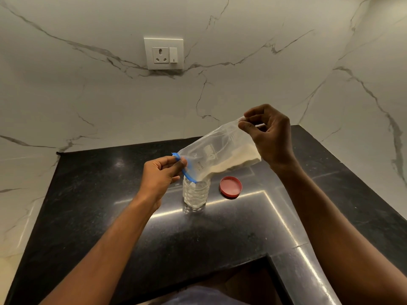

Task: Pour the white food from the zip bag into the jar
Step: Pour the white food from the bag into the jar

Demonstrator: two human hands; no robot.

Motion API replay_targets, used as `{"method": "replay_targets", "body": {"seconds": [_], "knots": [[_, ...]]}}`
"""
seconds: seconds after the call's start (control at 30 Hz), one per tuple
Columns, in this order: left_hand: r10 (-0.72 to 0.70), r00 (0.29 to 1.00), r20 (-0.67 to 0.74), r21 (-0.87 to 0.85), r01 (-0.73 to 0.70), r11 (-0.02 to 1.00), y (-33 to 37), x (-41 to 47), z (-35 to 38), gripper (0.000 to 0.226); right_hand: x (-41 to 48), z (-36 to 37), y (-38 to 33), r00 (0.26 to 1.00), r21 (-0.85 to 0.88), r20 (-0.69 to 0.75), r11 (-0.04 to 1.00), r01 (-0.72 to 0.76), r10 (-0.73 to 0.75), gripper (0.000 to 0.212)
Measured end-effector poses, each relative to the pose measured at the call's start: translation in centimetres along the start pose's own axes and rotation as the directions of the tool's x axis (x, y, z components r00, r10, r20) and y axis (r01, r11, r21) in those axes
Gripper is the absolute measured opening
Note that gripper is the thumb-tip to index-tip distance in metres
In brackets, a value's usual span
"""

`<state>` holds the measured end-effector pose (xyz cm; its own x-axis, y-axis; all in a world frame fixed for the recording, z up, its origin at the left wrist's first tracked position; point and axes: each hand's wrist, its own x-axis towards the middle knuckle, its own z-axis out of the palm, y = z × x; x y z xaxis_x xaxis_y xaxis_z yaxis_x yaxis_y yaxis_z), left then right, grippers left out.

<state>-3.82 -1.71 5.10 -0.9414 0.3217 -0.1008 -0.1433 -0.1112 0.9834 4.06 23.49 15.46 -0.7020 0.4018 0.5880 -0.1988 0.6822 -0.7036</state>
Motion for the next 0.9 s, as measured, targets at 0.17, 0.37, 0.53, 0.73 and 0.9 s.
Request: {"method": "replay_targets", "body": {"seconds": [0.17, 0.37, 0.53, 0.73, 0.9], "knots": [[-0.009, 1.000, -0.001, 0.015, 0.009, 1.000, -0.05, 0.27, -0.09, 0.024, 0.35, -0.19, -0.28, 0.999, -0.040, 0.022, 0.999, 0.033, -0.032, 0.021], [-0.019, 1.000, -0.006, 0.031, 0.019, 0.999, -0.32, 0.39, -0.45, 0.014, 0.45, -0.39, -0.07, 0.999, -0.030, 0.035, 0.999, 0.035, -0.034, 0.022], [-0.014, 1.000, -0.009, 0.030, 0.015, 0.999, -0.25, 0.29, -0.25, 0.012, 0.43, -0.41, 0.32, 1.000, -0.001, 0.006, 1.000, 0.019, -0.019, 0.023], [-0.012, 1.000, -0.007, 0.026, 0.013, 1.000, 0.05, 0.33, -0.17, 0.013, 0.59, -0.39, 0.55, 1.000, -0.006, 0.007, 1.000, 0.019, -0.019, 0.022], [-0.005, 1.000, -0.010, 0.028, 0.006, 1.000, -0.05, 0.25, 0.00, 0.014, 0.91, -0.22, 0.53, 1.000, -0.008, 0.019, 1.000, 0.025, -0.024, 0.021]]}}
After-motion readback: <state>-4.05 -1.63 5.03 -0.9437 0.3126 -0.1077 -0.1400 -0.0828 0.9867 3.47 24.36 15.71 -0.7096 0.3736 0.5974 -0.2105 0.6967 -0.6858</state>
